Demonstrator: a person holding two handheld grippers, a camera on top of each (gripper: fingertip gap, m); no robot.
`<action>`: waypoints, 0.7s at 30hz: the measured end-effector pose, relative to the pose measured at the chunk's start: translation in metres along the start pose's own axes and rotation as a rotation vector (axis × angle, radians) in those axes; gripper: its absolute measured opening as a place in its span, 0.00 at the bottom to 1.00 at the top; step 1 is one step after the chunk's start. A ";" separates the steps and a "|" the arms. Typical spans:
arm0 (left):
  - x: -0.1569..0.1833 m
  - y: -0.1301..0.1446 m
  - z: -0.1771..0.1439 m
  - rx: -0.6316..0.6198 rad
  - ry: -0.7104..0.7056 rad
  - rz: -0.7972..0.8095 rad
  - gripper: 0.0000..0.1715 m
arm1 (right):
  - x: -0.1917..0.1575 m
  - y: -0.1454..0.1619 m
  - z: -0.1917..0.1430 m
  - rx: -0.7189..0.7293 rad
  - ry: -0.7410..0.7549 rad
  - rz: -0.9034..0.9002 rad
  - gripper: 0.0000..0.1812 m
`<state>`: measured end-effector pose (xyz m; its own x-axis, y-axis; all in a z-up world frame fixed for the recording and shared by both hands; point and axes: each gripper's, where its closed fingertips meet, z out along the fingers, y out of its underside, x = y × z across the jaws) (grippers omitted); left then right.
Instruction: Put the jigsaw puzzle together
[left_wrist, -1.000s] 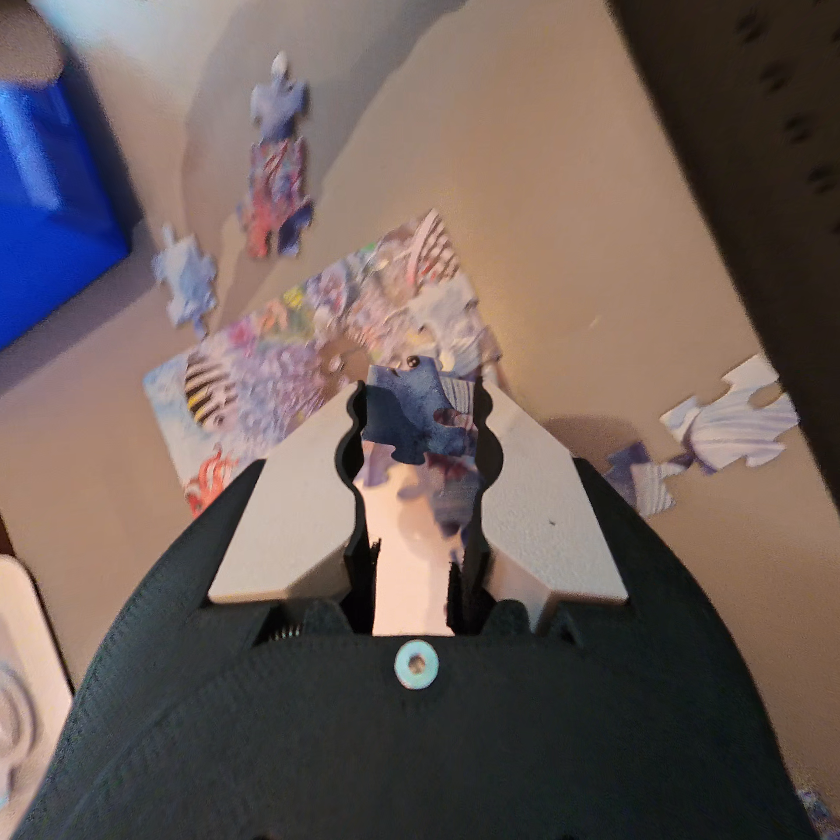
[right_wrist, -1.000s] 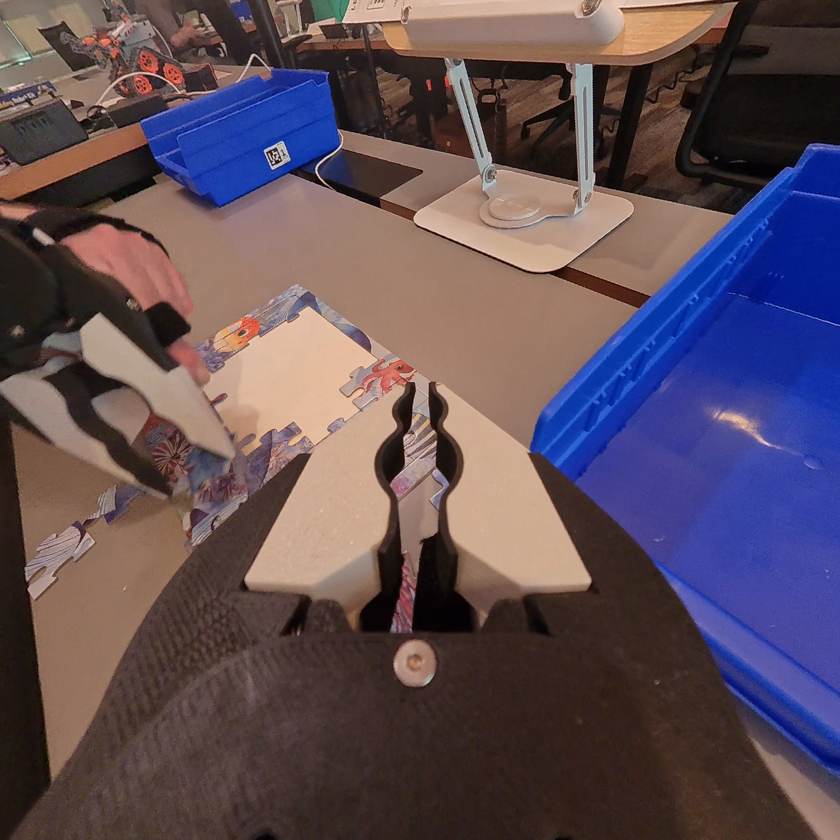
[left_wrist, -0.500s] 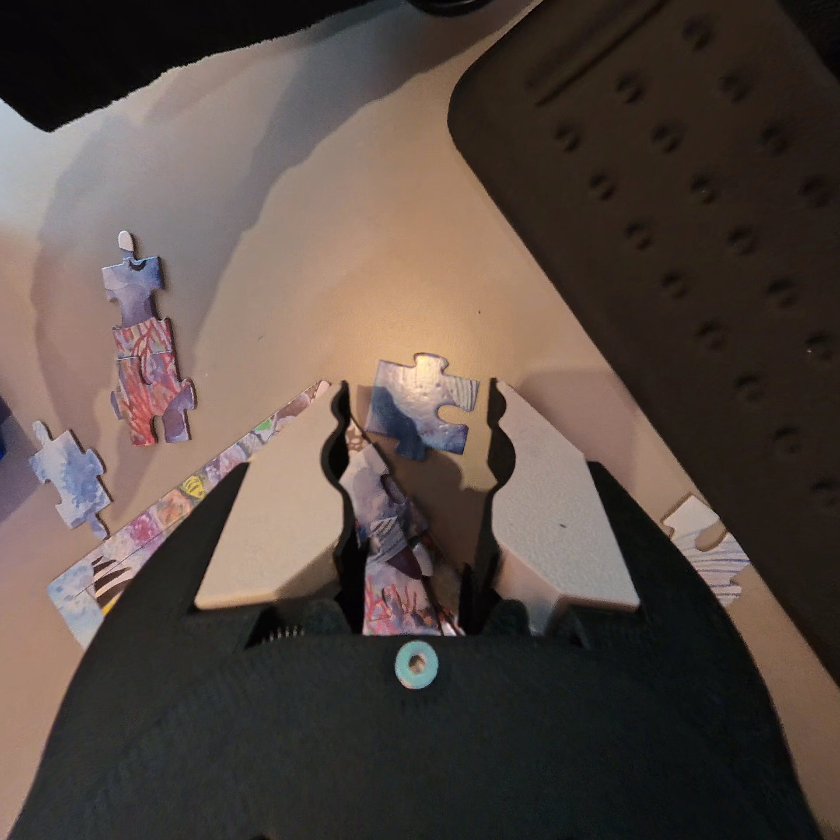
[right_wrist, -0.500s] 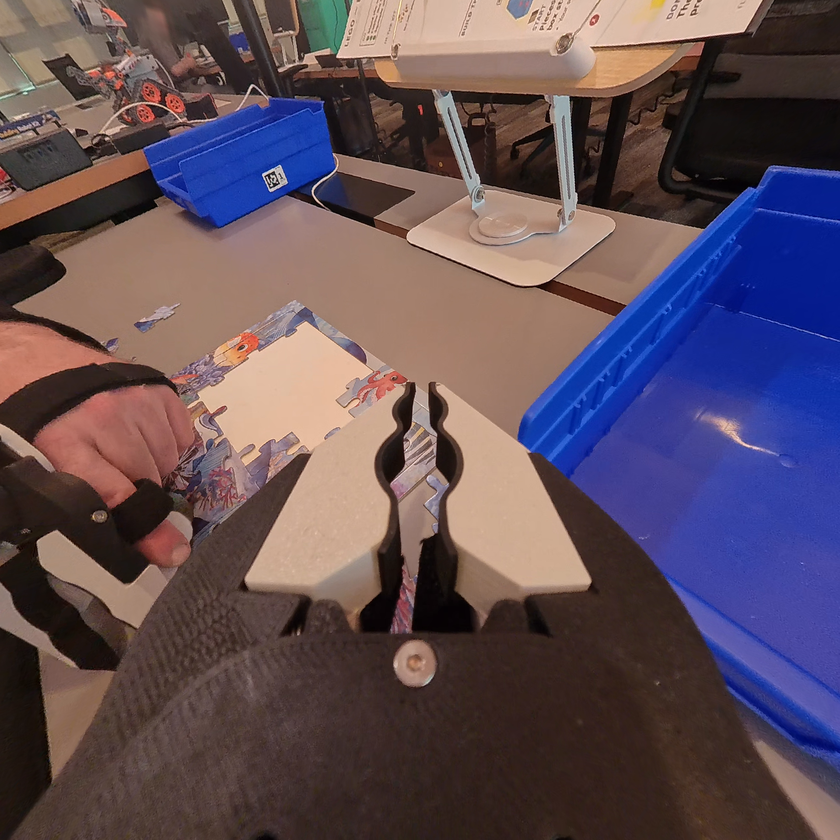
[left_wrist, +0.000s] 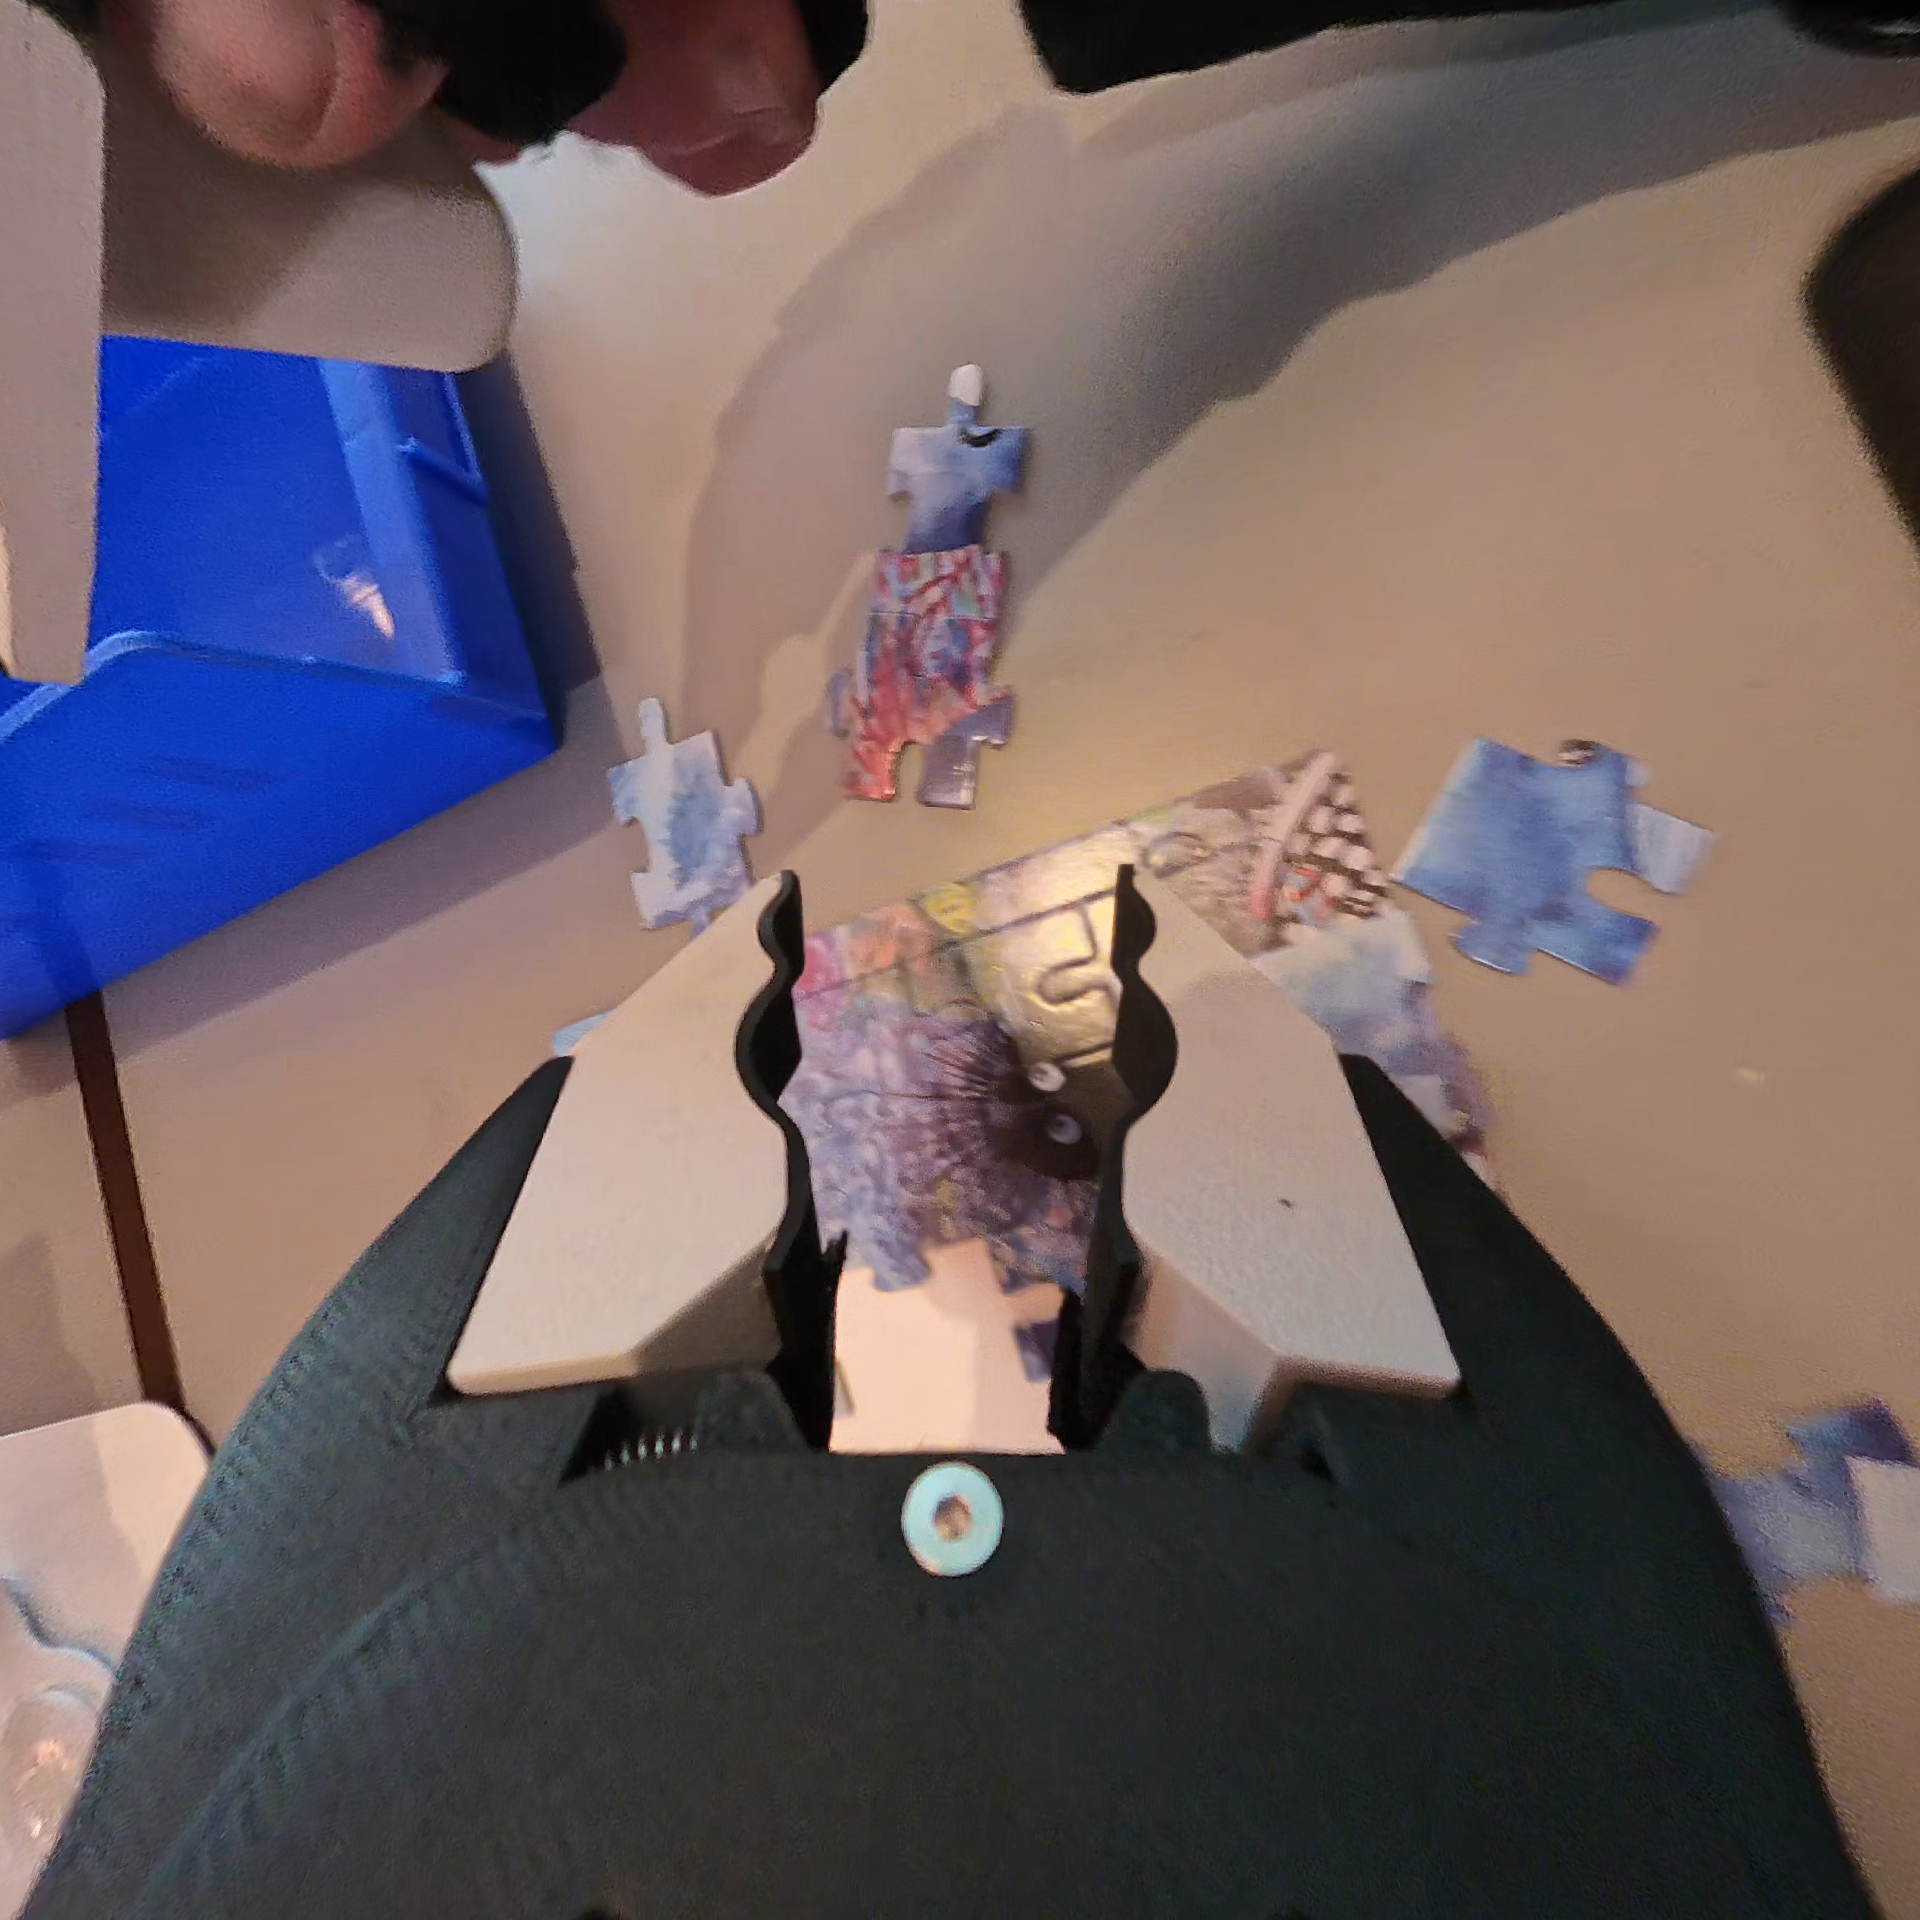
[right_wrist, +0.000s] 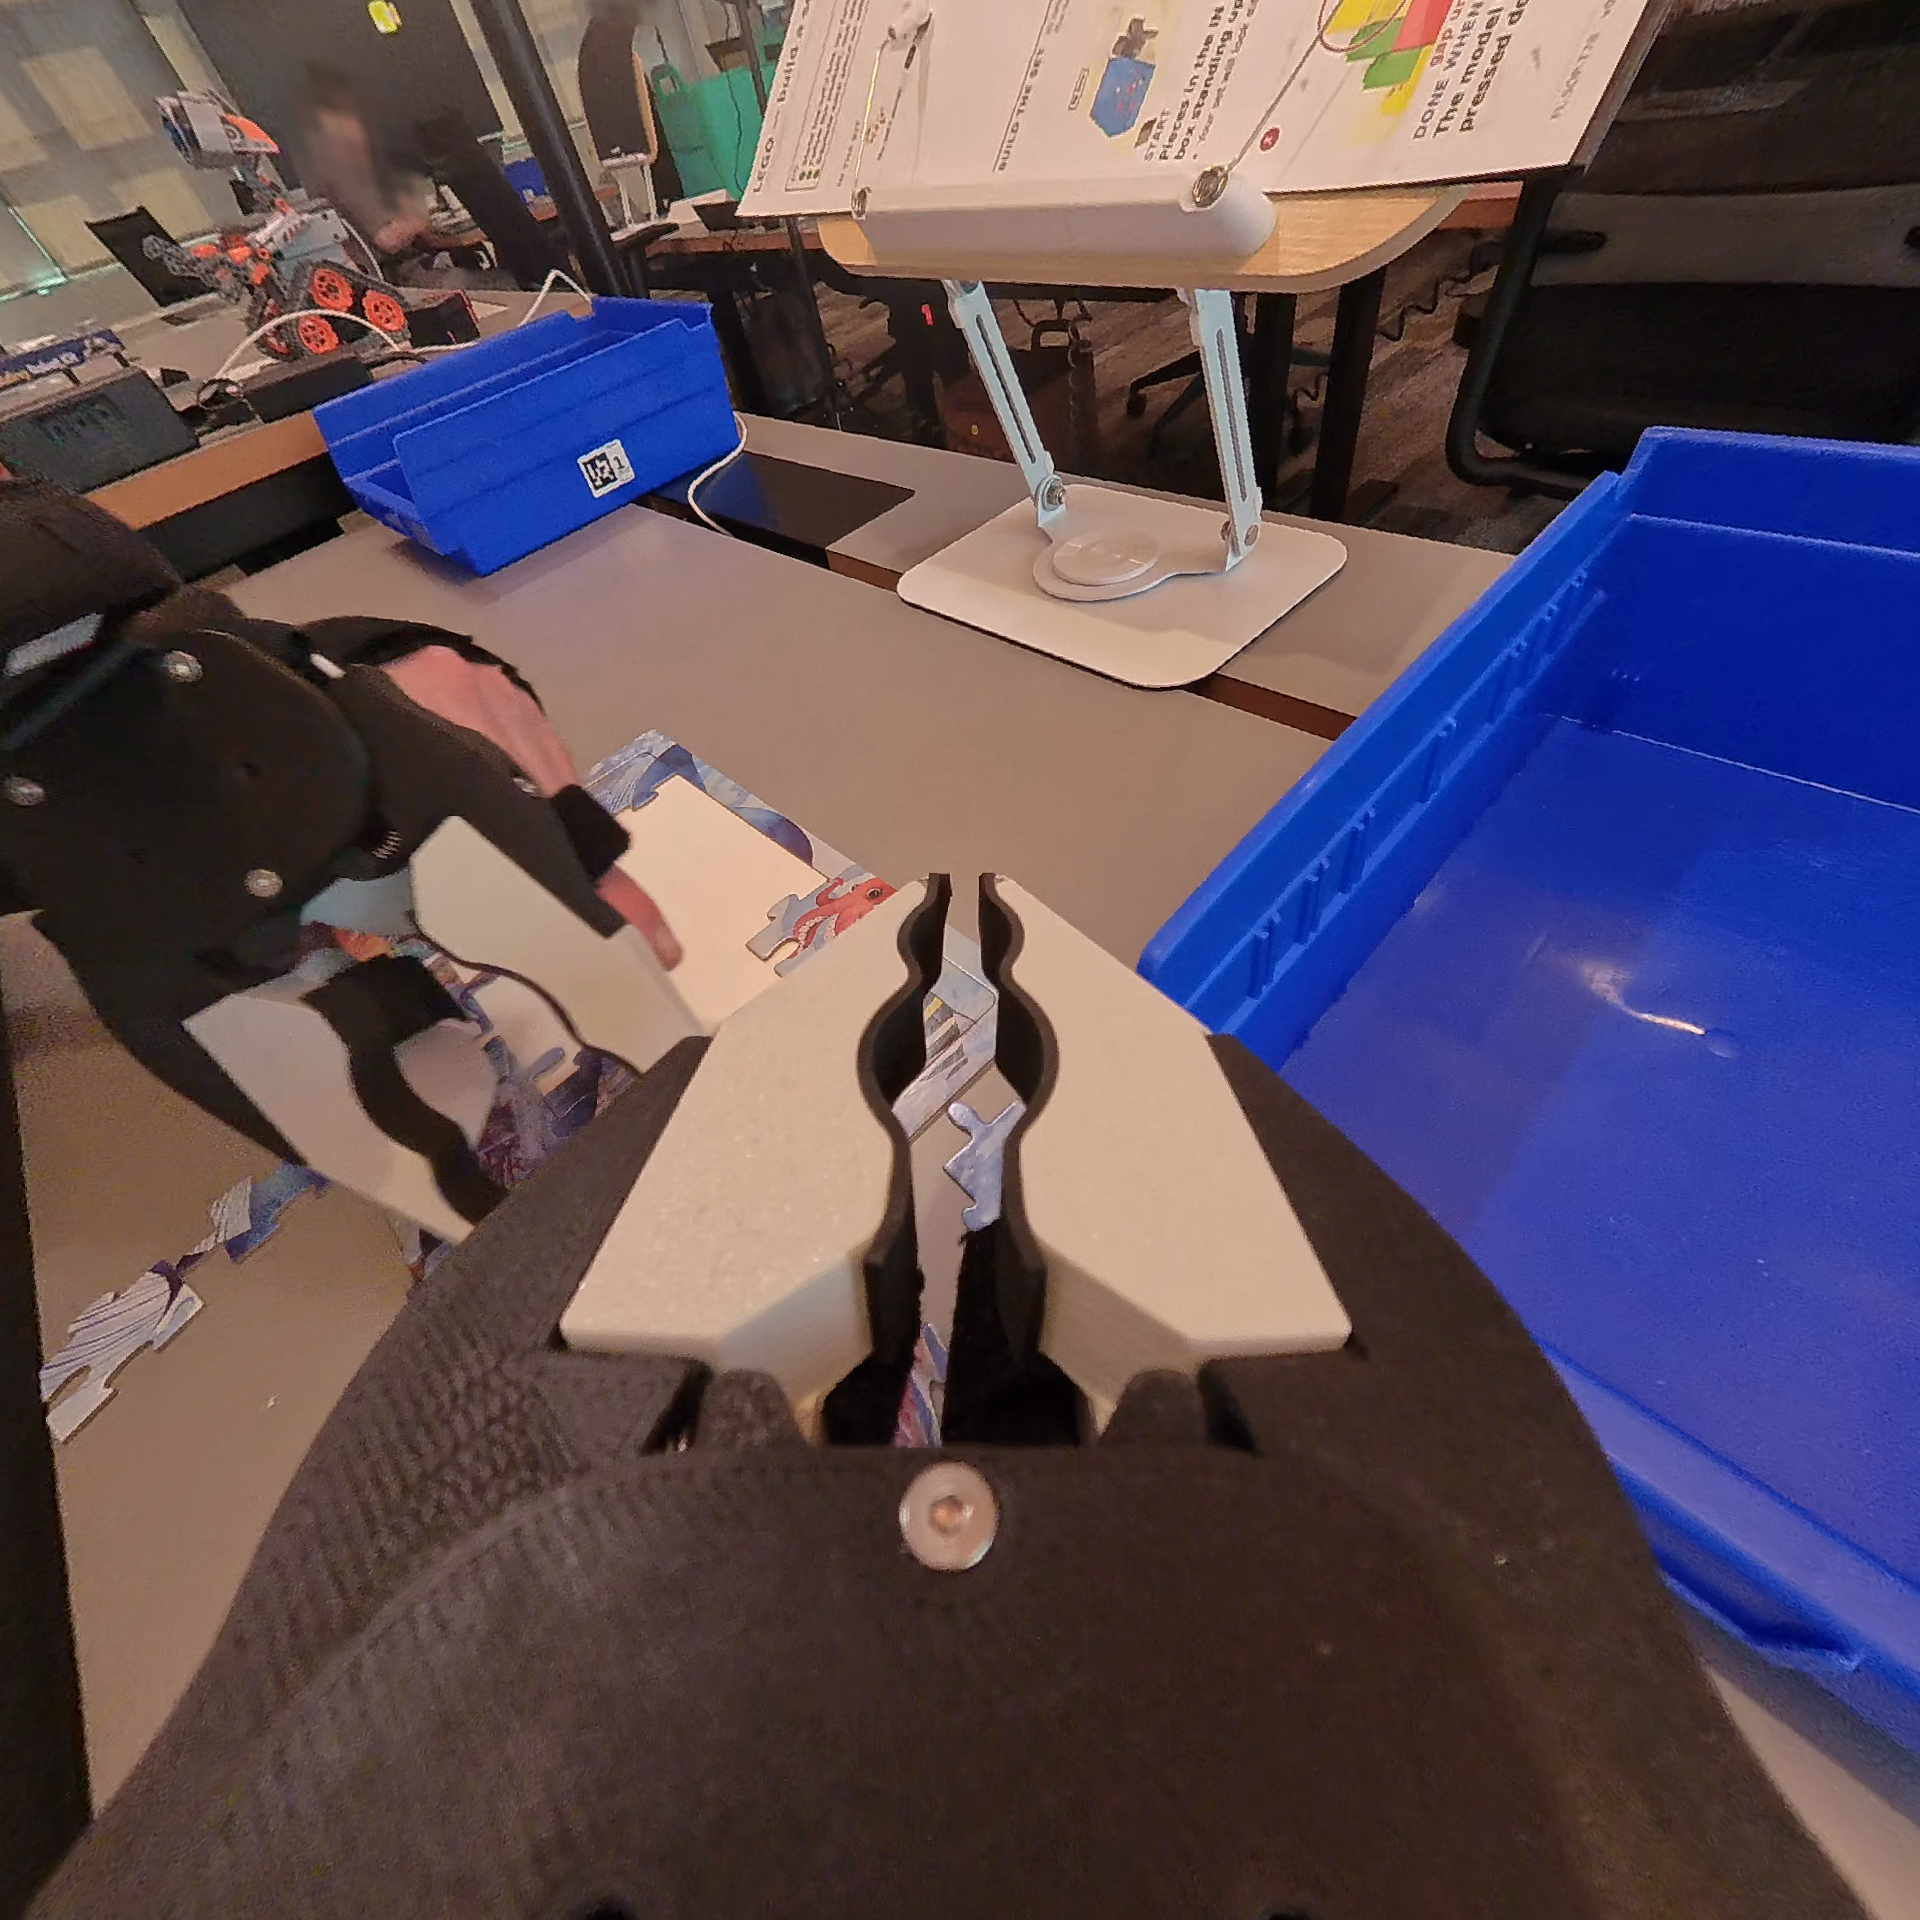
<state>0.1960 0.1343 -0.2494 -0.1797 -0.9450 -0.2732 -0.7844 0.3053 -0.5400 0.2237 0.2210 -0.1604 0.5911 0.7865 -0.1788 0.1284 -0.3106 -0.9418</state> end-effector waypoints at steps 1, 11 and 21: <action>-0.009 0.001 0.006 -0.013 -0.021 0.000 0.34 | 0.000 0.000 0.000 -0.001 0.001 0.000 0.02; -0.066 0.027 0.051 -0.082 -0.076 -0.164 0.28 | 0.002 -0.001 -0.001 0.007 0.002 0.005 0.02; -0.070 0.024 0.061 -0.003 0.016 -0.370 0.19 | 0.001 -0.001 -0.001 0.007 0.000 0.006 0.02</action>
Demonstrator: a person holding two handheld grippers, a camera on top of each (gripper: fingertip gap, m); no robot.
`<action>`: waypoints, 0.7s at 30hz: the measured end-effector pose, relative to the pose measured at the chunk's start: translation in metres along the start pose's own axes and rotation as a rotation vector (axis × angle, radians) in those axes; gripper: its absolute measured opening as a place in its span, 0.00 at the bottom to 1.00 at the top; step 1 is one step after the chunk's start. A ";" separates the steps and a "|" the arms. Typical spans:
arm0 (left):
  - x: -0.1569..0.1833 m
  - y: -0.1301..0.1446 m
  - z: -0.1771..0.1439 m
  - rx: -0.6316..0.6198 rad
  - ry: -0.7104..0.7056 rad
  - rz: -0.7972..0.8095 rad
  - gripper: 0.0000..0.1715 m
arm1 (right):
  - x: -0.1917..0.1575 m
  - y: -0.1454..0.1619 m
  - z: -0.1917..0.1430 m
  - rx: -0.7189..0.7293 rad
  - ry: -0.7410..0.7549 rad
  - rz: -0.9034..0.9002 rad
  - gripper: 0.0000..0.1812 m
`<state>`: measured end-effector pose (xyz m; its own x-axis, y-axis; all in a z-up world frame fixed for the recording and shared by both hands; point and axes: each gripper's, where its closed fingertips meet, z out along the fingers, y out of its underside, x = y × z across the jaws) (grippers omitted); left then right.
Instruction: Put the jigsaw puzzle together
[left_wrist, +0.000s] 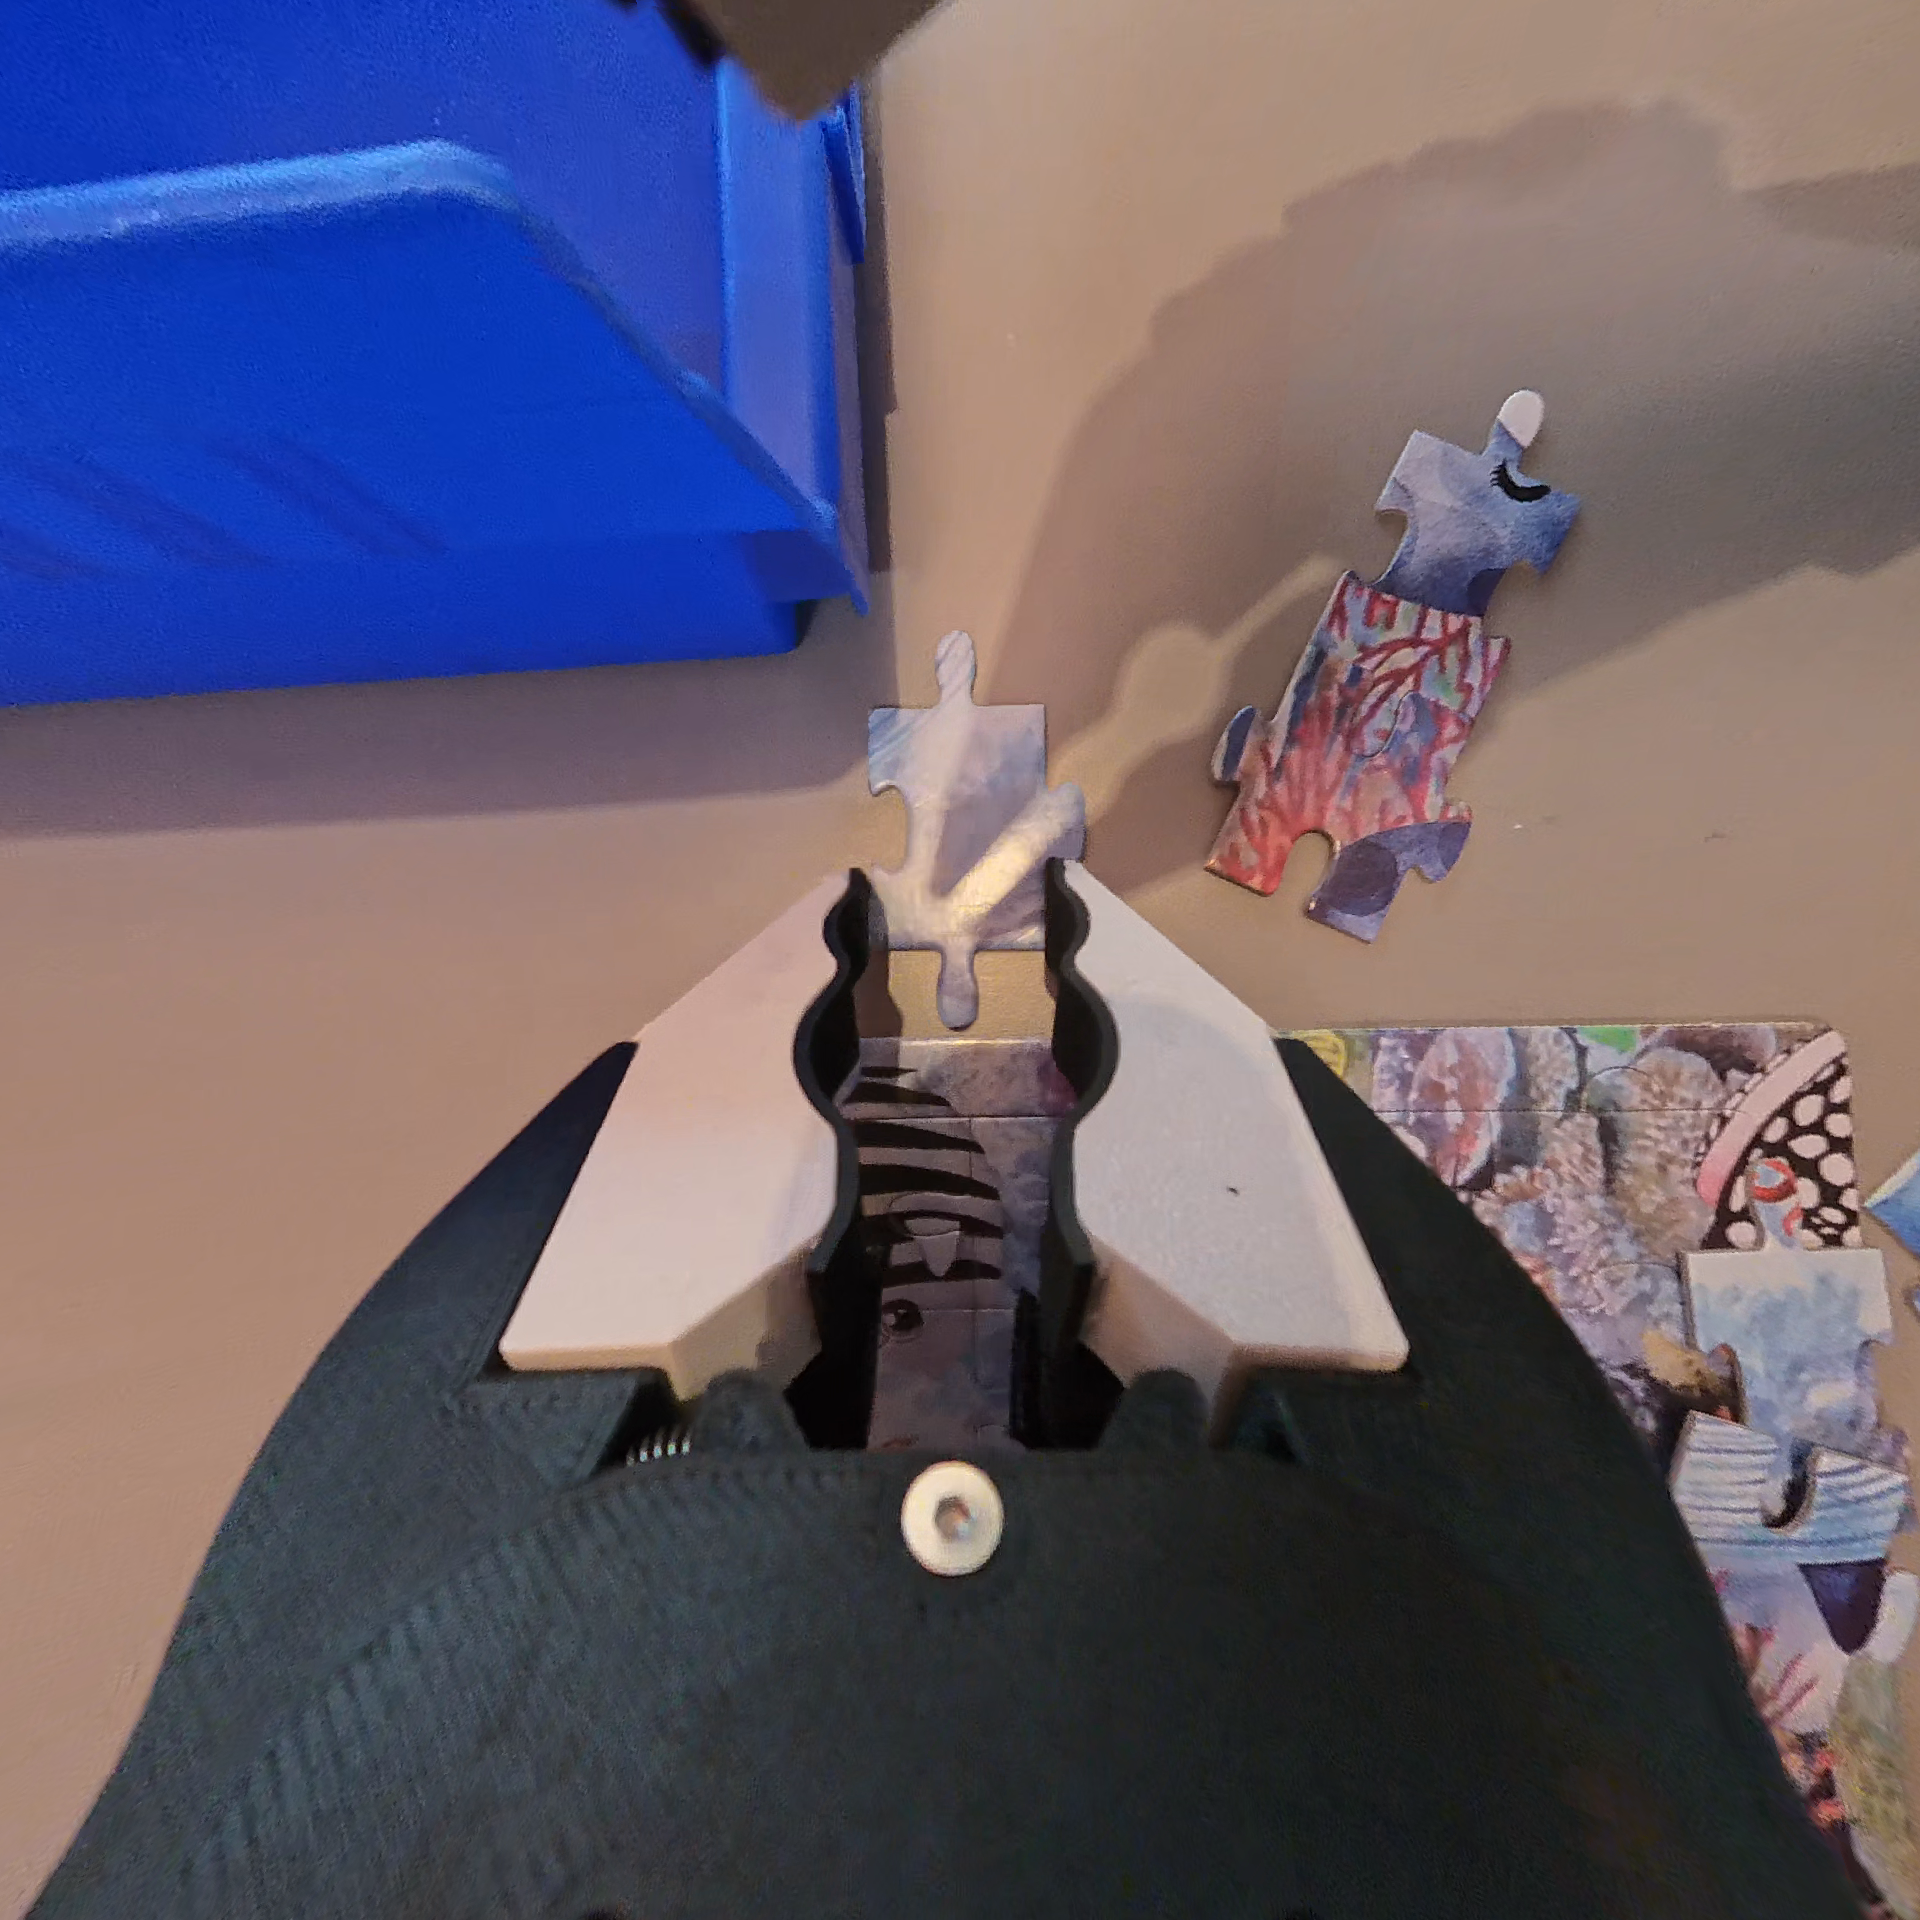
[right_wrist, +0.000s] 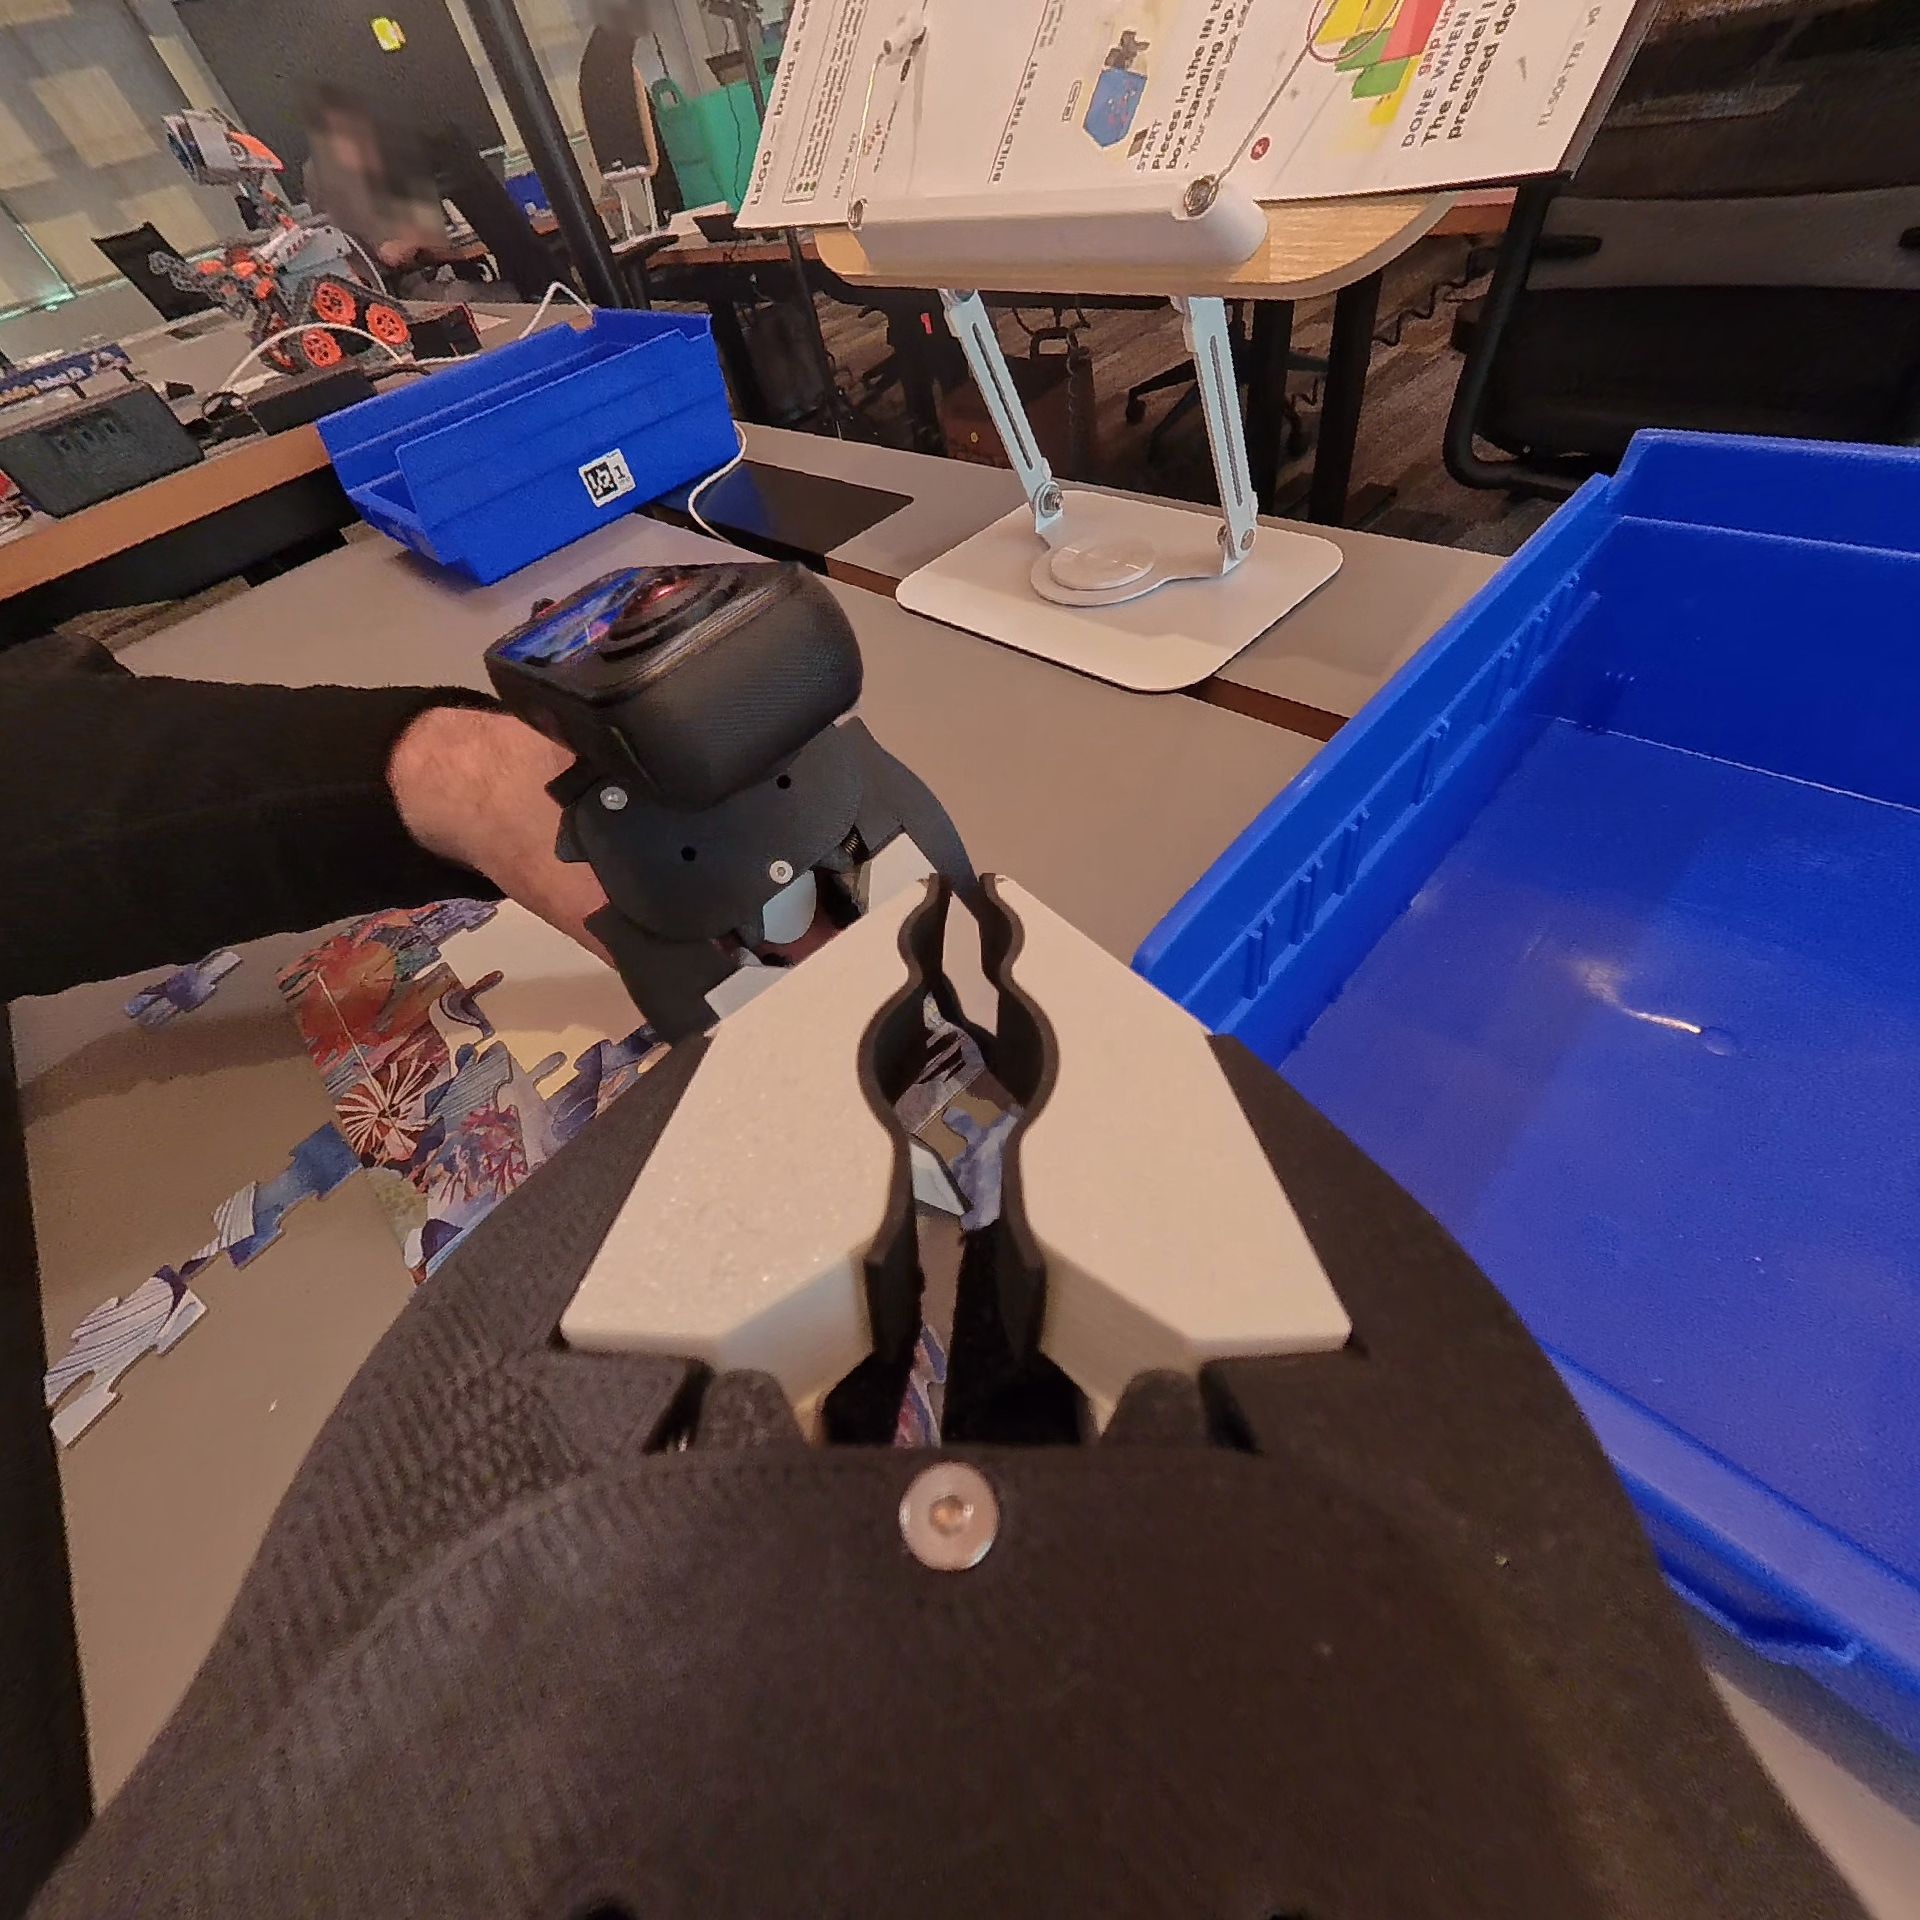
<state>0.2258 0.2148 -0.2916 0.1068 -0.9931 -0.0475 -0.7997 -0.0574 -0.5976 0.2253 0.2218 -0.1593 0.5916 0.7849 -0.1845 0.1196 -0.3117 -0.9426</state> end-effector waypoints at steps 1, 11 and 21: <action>0.000 0.000 0.000 0.006 0.010 -0.021 0.19 | 0.000 0.000 0.000 0.000 -0.001 0.000 0.02; 0.001 0.001 -0.001 0.022 0.006 -0.010 0.19 | 0.000 -0.001 -0.001 0.004 -0.001 0.001 0.02; 0.008 0.005 -0.013 0.004 -0.193 0.234 0.19 | -0.002 -0.001 0.000 -0.001 -0.007 -0.004 0.02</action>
